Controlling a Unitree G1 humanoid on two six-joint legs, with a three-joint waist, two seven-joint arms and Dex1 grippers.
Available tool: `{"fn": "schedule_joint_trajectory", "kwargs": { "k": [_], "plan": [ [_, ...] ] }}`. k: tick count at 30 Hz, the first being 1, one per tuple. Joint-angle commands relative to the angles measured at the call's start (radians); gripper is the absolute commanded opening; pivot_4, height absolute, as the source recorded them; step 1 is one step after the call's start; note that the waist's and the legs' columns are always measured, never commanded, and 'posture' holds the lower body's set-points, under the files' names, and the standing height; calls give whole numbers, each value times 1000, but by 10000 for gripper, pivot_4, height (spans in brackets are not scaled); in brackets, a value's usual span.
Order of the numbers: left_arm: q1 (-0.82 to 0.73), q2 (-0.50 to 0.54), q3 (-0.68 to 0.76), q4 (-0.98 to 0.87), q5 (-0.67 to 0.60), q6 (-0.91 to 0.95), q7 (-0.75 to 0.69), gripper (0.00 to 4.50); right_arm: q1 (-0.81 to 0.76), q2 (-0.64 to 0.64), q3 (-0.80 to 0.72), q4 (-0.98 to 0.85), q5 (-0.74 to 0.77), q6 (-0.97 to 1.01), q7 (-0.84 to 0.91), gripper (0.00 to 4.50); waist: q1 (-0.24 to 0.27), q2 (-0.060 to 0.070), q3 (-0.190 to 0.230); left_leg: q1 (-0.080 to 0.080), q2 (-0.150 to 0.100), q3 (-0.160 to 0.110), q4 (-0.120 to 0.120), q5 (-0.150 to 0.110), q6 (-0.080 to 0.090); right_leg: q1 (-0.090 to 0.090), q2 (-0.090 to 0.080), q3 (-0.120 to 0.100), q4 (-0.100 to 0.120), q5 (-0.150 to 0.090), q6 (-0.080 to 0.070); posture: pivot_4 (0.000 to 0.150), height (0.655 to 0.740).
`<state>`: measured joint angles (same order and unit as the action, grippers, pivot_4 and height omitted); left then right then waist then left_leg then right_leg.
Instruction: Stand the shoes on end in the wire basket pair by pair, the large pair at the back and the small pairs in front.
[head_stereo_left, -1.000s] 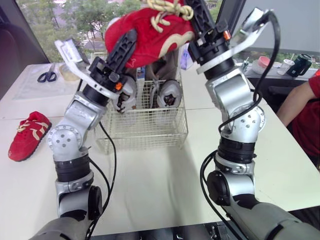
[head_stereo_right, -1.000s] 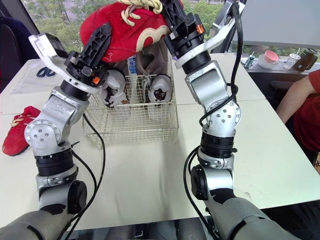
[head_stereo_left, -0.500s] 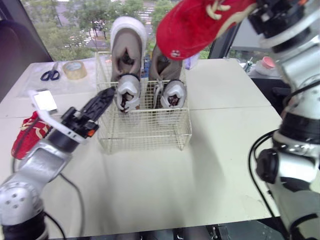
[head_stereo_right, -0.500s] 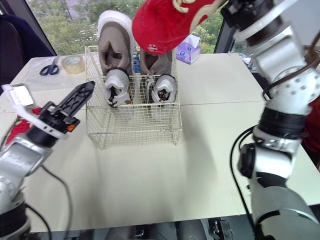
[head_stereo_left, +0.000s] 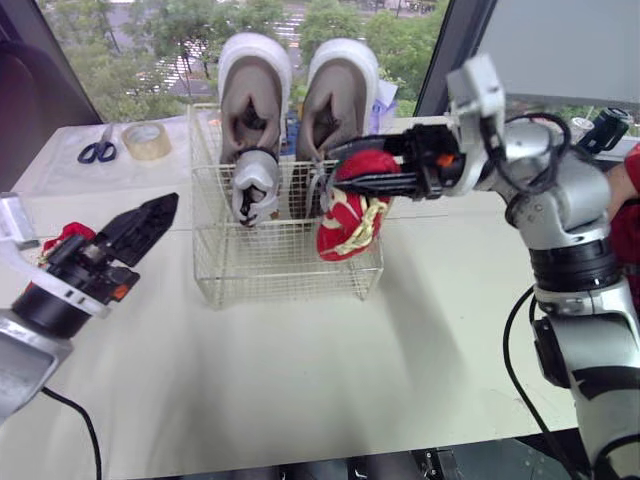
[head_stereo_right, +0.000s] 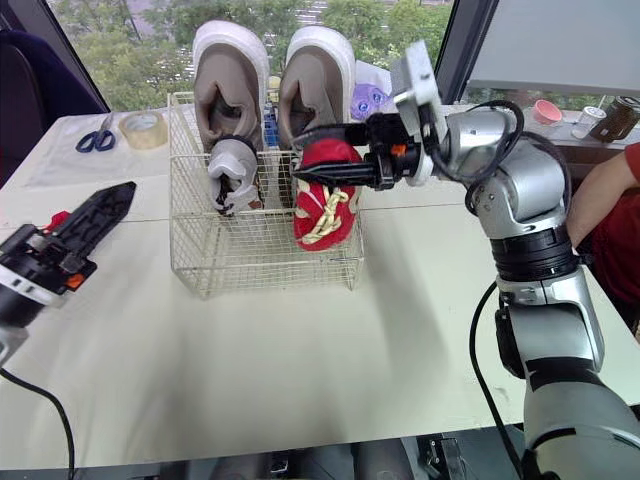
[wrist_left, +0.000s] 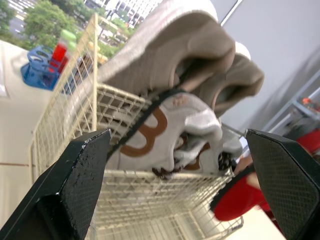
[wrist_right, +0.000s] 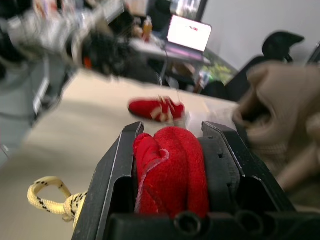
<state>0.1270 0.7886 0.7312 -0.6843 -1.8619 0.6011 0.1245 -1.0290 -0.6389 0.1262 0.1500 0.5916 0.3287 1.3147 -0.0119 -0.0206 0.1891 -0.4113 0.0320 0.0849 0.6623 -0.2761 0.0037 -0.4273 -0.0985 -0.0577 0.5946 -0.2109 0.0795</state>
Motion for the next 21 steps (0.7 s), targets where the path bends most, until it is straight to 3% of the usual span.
{"fn": "schedule_joint_trajectory", "kwargs": {
  "k": [1, 4, 8, 10, 16, 21],
  "plan": [
    [15, 29, 47, 3, -37, -11, -25, 44270, 4, 15, -5, 13, -62, -82, 34, 14710, -1, 1, 0, 0, 0, 0, 0, 0, 0, 0, 0, 0, 0, 0, 0, 1500, 7400],
    [18, 53, 28, 34, -46, 1, -28, 44270, 29, 34, 2, 52, -80, -97, 73, 14710, 3, 1, 0, 0, 1, -1, 0, 1, -1, -1, 1, -1, 1, 0, 0, 1500, 7400],
    [46, 42, -4, 30, -26, 7, -34, 45000, 41, 38, -15, 67, -85, -86, 88, 31841, 0, 1, 1, 0, 1, -1, 0, 1, -2, 0, 1, -1, 1, 0, -1, 1500, 7400],
    [52, 39, -9, 27, -32, 1, -35, 45000, 47, 36, -21, 60, -86, -77, 93, 42734, -1, 1, 1, 0, 1, 0, 0, 1, -2, -1, 1, 0, 1, 0, -1, 1500, 7400],
    [65, 74, 50, 118, 29, 22, -70, 45000, 29, 16, -48, 36, -90, -38, 67, 43939, -2, 2, 1, 0, 1, -1, -1, 1, -2, -2, 1, 0, 1, 0, -1, 1500, 7400],
    [68, 134, 135, 206, 67, 62, -129, 45000, -23, 8, -145, -44, 62, 170, 28, 43939, -2, 2, 1, 0, 2, 0, -1, 1, -2, -2, 1, 0, 1, 0, -1, 1500, 7400]
  ]
}}
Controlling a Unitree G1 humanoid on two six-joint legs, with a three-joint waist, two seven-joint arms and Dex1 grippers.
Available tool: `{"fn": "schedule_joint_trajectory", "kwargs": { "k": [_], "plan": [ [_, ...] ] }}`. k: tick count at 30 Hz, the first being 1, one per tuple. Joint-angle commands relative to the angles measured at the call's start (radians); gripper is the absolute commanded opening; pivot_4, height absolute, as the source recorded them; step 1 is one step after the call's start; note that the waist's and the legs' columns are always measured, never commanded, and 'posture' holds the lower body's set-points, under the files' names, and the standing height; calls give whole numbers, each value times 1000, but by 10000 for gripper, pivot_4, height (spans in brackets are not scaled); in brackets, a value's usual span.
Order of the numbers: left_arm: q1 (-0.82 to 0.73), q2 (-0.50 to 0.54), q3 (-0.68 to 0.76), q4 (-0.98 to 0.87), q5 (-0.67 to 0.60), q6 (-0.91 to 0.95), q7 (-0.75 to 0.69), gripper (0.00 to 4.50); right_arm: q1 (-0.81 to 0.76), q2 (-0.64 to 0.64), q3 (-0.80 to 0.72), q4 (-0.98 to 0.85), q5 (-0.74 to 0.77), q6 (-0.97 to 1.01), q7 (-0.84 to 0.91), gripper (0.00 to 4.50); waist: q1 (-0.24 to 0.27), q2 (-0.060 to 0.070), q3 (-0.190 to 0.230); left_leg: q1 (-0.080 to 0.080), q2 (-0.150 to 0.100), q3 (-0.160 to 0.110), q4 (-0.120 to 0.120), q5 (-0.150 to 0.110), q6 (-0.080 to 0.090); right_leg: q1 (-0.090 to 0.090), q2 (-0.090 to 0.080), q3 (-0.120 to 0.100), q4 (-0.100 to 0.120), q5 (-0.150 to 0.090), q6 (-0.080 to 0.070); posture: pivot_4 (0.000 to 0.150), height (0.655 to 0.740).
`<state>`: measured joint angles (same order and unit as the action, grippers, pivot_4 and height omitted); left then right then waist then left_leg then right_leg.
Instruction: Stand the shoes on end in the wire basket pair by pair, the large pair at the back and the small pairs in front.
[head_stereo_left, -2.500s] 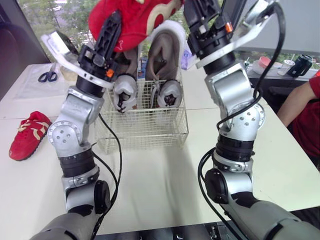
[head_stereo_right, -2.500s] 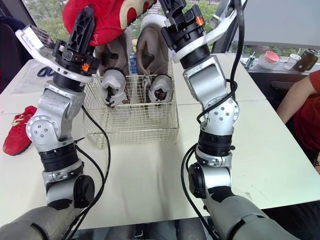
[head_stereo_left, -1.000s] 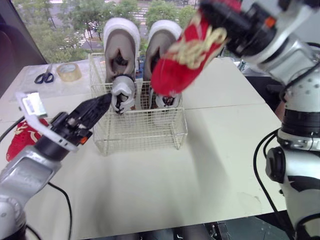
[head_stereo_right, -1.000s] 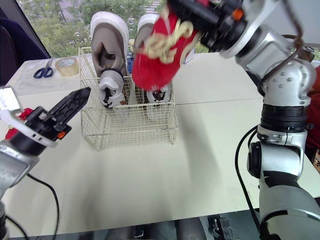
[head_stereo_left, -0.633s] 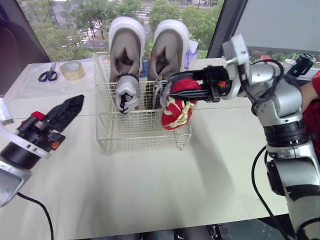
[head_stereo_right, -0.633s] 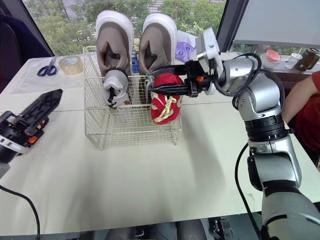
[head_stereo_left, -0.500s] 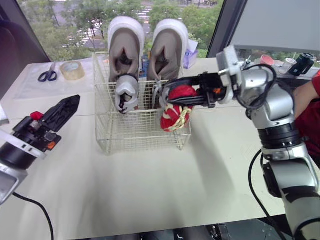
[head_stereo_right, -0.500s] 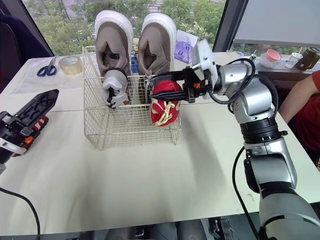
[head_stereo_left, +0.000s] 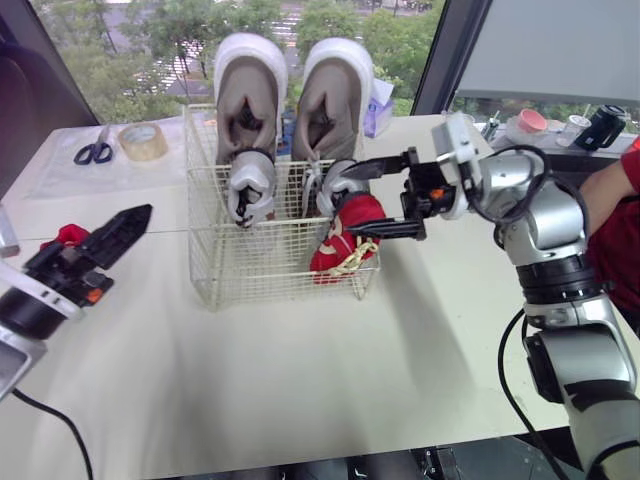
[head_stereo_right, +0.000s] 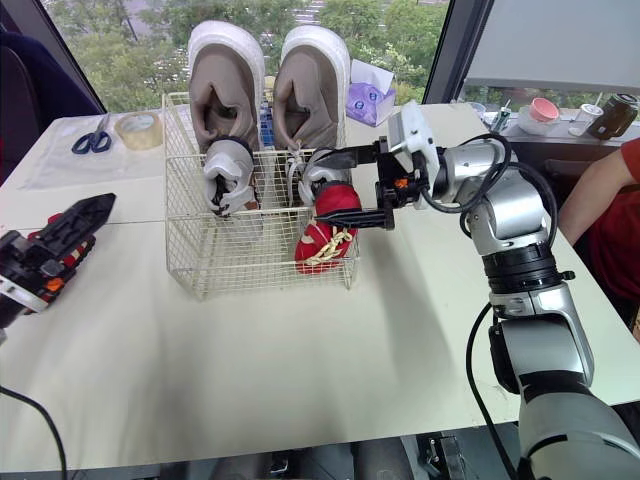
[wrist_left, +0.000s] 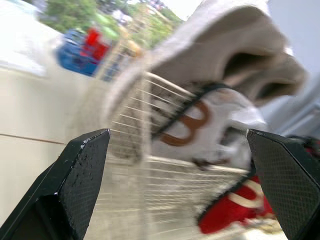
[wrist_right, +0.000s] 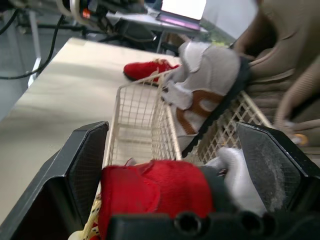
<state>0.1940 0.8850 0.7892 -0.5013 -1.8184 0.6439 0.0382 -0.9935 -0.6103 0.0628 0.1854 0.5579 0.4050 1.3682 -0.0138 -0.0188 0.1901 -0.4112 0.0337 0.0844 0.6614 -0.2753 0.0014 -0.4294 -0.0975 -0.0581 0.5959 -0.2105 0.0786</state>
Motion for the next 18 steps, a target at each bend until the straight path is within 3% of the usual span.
{"fn": "schedule_joint_trajectory", "kwargs": {
  "k": [1, 4, 7, 9, 13, 18],
  "plan": [
    [-6, 52, 97, 58, 23, 26, -48, 45000, -73, -18, -110, -92, 133, 135, -45, 43939, 0, 0, 0, 0, 0, 0, 0, 0, 0, 0, 0, 0, 0, 0, 0, 1500, 7400],
    [-29, 124, 156, 192, 117, 46, -63, 45000, -153, 2, -244, -54, 307, 309, -151, 43939, 0, 0, 0, 0, 0, 0, -1, -2, -3, -2, -1, 0, 0, 0, 0, 1500, 7400],
    [-64, 254, 104, 356, 358, 66, 8, 45000, -197, -38, -289, -21, 402, 471, -165, 43939, 3, -1, -1, -1, 0, 0, -3, -2, -3, -7, -1, 0, 0, 0, -1, 1500, 7400],
    [-91, 336, 40, 465, 482, 99, -17, 45000, -181, -85, -266, -64, 438, 556, -110, 43939, 2, -2, -1, 0, -1, 0, -4, -2, -3, -7, -2, 0, -1, 1, -1, 1500, 7400],
    [-173, 592, -260, 710, 744, 197, -197, 45000, 5, -241, -29, -363, 232, 407, 50, 43939, 4, -6, -4, 0, -3, 7, -12, -2, -3, -12, -5, -2, -1, 1, -1, 1500, 7400],
    [-598, 587, -654, 912, 1053, 163, -425, 45000, 77, -265, -33, -450, 224, 392, 23, 43939, 1, -6, -3, -4, -2, 21, -13, 0, 0, -15, -4, -3, 0, 3, 4, 1500, 7400]
  ]
}}
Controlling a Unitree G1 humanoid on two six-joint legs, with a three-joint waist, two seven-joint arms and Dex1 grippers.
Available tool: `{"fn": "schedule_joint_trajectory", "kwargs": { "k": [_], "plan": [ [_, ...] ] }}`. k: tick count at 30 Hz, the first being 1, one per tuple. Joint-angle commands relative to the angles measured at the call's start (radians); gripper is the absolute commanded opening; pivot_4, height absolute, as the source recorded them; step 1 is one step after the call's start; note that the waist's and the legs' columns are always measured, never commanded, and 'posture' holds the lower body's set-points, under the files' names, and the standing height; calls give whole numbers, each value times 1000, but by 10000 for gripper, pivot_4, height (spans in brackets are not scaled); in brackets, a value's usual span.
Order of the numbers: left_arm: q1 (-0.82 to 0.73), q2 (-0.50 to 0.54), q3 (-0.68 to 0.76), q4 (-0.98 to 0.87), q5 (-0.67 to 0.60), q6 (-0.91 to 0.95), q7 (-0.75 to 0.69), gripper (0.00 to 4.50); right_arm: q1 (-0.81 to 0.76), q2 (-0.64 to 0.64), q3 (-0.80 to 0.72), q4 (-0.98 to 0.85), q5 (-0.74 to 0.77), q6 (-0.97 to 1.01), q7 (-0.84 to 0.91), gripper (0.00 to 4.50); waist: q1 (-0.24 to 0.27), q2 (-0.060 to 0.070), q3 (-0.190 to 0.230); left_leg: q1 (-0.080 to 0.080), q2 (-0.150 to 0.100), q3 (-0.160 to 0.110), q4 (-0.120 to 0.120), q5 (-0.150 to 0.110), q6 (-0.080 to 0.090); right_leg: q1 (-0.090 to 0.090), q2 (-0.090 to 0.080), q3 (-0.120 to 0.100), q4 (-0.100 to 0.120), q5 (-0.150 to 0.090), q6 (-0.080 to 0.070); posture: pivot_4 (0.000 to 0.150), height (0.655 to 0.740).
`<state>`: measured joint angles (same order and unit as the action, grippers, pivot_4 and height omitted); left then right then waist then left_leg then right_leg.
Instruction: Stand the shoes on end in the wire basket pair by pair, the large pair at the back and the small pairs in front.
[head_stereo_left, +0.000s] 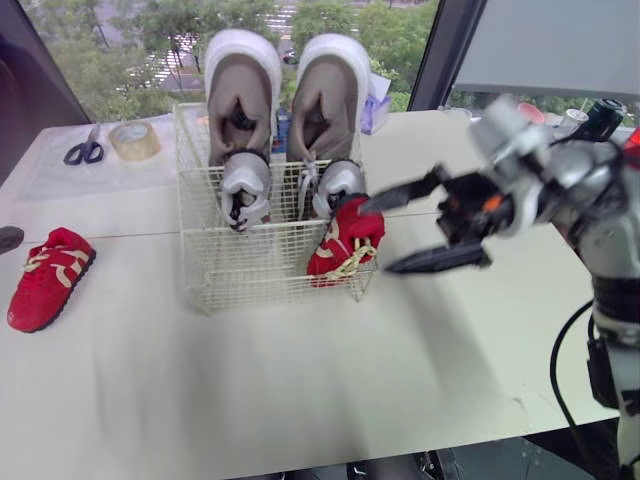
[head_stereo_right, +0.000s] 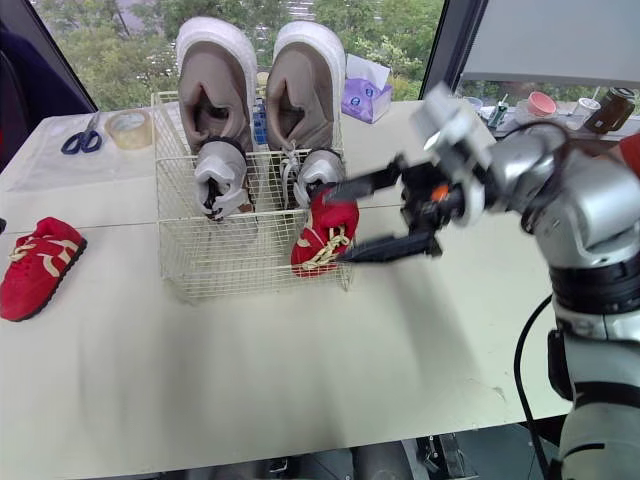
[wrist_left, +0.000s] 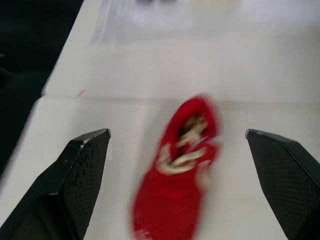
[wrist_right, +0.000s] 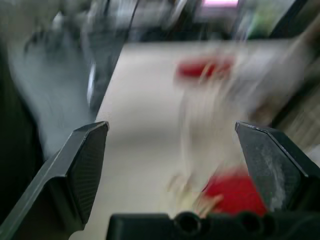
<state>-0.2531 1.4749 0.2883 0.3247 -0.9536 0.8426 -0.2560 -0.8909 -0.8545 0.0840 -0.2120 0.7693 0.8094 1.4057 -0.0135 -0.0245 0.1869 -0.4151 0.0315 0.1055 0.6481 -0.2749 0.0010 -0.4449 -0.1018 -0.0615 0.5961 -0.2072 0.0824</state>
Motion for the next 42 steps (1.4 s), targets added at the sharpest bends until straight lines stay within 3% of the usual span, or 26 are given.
{"fn": "schedule_joint_trajectory", "kwargs": {
  "k": [1, 6, 9, 13, 17, 23, 28, 35, 42],
  "plan": [
    [-261, -31, -235, 145, 278, -47, -185, 45000, -22, -26, -62, -58, 15, -10, -20, 43939, 2, 0, 0, 0, 0, 1, 0, 4, -6, 0, 1, -1, 0, 0, 0, 1500, 7400],
    [-742, -208, -562, 542, 742, -197, -380, 45000, 4, -56, -113, -106, 47, 28, -58, 43939, 19, -4, -2, 2, 2, 0, 1, 5, -8, 2, 4, -3, 0, 0, 0, 1500, 7400],
    [-923, -306, -633, 760, 888, -246, -447, 45000, 31, -66, -148, -136, 68, 45, -99, 43939, 27, -8, -2, 0, 2, -1, 4, 4, -6, 2, 4, -3, 1, 0, 0, 1500, 7400],
    [-994, -383, -638, 933, 987, -266, -505, 45000, 51, -76, -195, -169, 109, 75, -152, 43939, 21, -8, -2, -4, 3, -1, 11, -1, 2, 1, 3, -2, 1, 0, 0, 1500, 7400],
    [-929, -428, -621, 1009, 1049, -297, -514, 31929, 51, -83, -233, -182, 146, 92, -196, 45000, 17, -8, -2, -7, 4, -1, 17, -3, 5, 1, 3, -2, 2, 0, 0, 1500, 7400],
    [-923, -452, -572, 1026, 1095, -311, -498, 918, 48, -84, -237, -178, 154, 89, -228, 45000, -3, -8, -3, -4, 4, -1, 18, -4, 7, 1, 0, -2, 6, 0, 1, 1500, 7400],
    [-954, -458, -520, 1020, 1108, -300, -483, 304, 31, -74, -219, -153, 140, 79, -238, 45000, -3, -8, -3, 0, 4, 0, 18, -4, 7, 1, -1, -1, 12, 1, 1, 1500, 7400],
    [-1078, -438, -359, 992, 1054, -248, -354, 304, -5, -80, -182, -74, 93, 41, -207, 45000, 3, -13, -3, -1, 4, -1, 20, -4, 7, 0, -1, -2, 16, 1, 1, 1500, 7400],
    [-1102, -434, -274, 805, 1001, 52, -364, 304, -86, -77, -135, 43, 79, 70, -142, 45000, 1, -13, -3, -2, 2, 0, 21, -4, 7, 1, -2, -2, 16, 1, 3, 1500, 7400]
  ]
}}
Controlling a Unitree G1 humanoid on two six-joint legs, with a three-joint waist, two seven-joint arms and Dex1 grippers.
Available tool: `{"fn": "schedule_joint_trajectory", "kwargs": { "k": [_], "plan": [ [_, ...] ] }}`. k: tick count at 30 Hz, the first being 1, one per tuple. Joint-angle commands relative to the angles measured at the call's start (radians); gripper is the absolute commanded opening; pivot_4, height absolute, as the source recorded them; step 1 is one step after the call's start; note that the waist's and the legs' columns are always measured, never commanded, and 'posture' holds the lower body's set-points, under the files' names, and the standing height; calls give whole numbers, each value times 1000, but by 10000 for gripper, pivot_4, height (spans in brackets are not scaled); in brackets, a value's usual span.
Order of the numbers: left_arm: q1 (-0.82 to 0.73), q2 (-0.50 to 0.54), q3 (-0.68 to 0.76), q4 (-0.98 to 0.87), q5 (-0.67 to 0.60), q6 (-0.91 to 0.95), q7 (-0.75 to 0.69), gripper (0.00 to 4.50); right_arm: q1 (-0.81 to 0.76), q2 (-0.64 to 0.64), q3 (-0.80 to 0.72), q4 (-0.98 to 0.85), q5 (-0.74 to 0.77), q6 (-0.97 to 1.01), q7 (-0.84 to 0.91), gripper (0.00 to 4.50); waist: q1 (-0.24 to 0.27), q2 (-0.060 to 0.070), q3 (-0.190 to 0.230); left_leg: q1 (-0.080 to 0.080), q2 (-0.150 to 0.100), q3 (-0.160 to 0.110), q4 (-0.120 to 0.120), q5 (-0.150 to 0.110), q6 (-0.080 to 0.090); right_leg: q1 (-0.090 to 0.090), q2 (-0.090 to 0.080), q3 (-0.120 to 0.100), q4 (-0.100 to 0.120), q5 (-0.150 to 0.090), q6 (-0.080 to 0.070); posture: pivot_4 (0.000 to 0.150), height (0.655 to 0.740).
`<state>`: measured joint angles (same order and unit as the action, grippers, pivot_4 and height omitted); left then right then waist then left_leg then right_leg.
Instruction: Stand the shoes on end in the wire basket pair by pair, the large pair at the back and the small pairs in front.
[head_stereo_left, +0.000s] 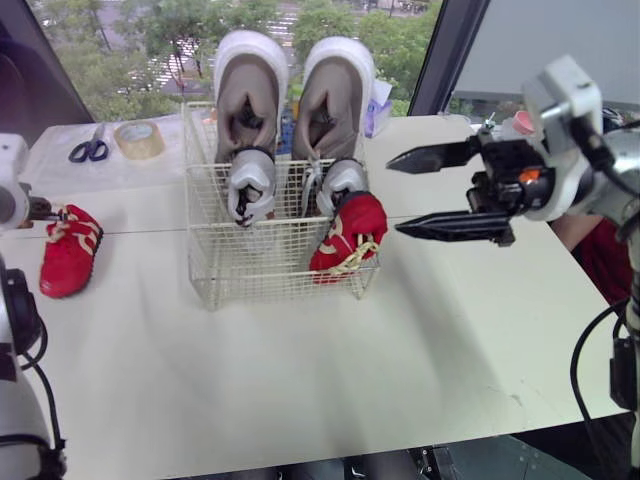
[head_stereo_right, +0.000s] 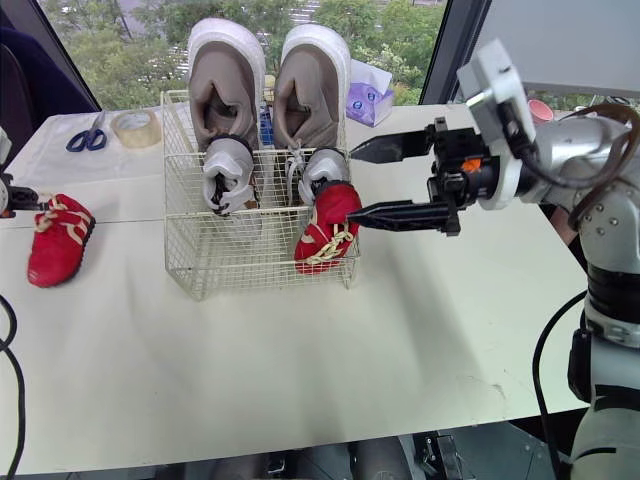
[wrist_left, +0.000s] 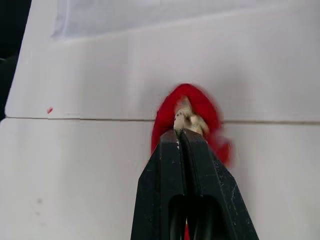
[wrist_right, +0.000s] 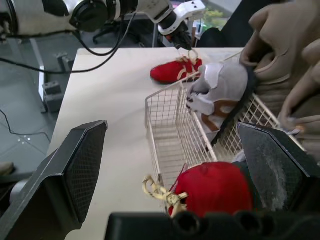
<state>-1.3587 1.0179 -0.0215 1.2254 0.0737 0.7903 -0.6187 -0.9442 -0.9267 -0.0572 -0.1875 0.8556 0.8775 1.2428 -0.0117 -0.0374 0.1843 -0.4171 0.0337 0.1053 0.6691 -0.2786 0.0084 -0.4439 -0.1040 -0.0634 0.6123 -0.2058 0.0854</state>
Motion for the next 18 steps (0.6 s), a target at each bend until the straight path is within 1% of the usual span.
{"fn": "schedule_joint_trajectory", "kwargs": {
  "k": [1, 5, 7, 8, 10, 12, 13, 14, 15, 16, 18],
  "plan": [
    [21, 23, 48, -126, -34, 139, 2, 304, -43, 3, 15, 29, -12, 3, 24, 45000, -1, 0, 0, 0, 0, 0, 0, 0, 0, 0, 0, 0, 0, 0, 0, 1500, 7400],
    [77, 24, 81, -227, -57, 214, 15, 304, -57, 12, 28, 46, -21, 2, 33, 45000, -4, 0, 0, 1, 0, 0, 0, 0, -1, 0, 1, 0, 2, 0, 0, 1500, 7400],
    [128, 42, 72, -242, -47, 179, 9, 304, -95, 58, 54, 68, -32, -17, 38, 45000, -6, 0, 0, 1, 0, 0, 0, 1, -2, 0, 1, 0, 2, 0, 0, 1500, 7400],
    [138, 45, 66, -234, -41, 153, 11, 5722, -103, 73, 62, 80, -43, -32, 46, 45000, -7, 0, 0, 1, 0, 0, 0, 1, -2, 0, 1, 0, 2, 0, 0, 1500, 7400],
    [132, 47, 68, -186, -31, 100, 42, 13156, -105, 92, 64, 87, -60, -48, 42, 45000, -4, -1, 0, 2, 1, 0, 0, 2, -3, 0, 1, 0, 3, 0, 0, 1500, 7400],
    [113, 46, 62, -137, -15, 42, 74, 23326, -96, 92, 54, 76, -65, -47, 34, 45000, 0, -1, -1, 2, 1, 0, 0, 2, -4, 0, 2, 0, 3, 0, 0, 1500, 7400],
    [102, 42, 53, -114, -5, 16, 85, 29483, -87, 89, 44, 68, -61, -43, 30, 45000, 2, -1, -1, 2, 1, 0, 0, 2, -4, 0, 2, 0, 3, 0, 0, 1500, 7400],
    [92, 40, 48, -91, 4, -7, 95, 34119, -78, 89, 35, 54, -55, -35, 19, 45000, 4, -2, -1, 2, 0, -1, 0, 2, -4, 0, 1, 0, 3, 0, 0, 1500, 7400],
    [84, 38, 41, -69, 15, -27, 99, 39818, -67, 90, 27, 40, -50, -29, 6, 45000, 4, -2, -1, 2, 0, -1, 0, 2, -4, 1, 1, 0, 3, 0, 0, 1500, 7400],
    [78, 35, 34, -48, 25, -50, 104, 44191, -55, 92, 21, 27, -46, -25, -6, 45000, 5, -2, -1, 2, 0, -1, 0, 2, -4, 1, 1, 0, 3, 0, 0, 1500, 7400],
    [67, 29, 33, -1, 41, -100, 147, 44191, -18, 94, 6, -6, -45, -24, -38, 45000, 5, -3, -2, 1, 0, -1, 0, 2, -4, 1, 1, 0, 3, 0, 0, 1500, 7400]
  ]
}}
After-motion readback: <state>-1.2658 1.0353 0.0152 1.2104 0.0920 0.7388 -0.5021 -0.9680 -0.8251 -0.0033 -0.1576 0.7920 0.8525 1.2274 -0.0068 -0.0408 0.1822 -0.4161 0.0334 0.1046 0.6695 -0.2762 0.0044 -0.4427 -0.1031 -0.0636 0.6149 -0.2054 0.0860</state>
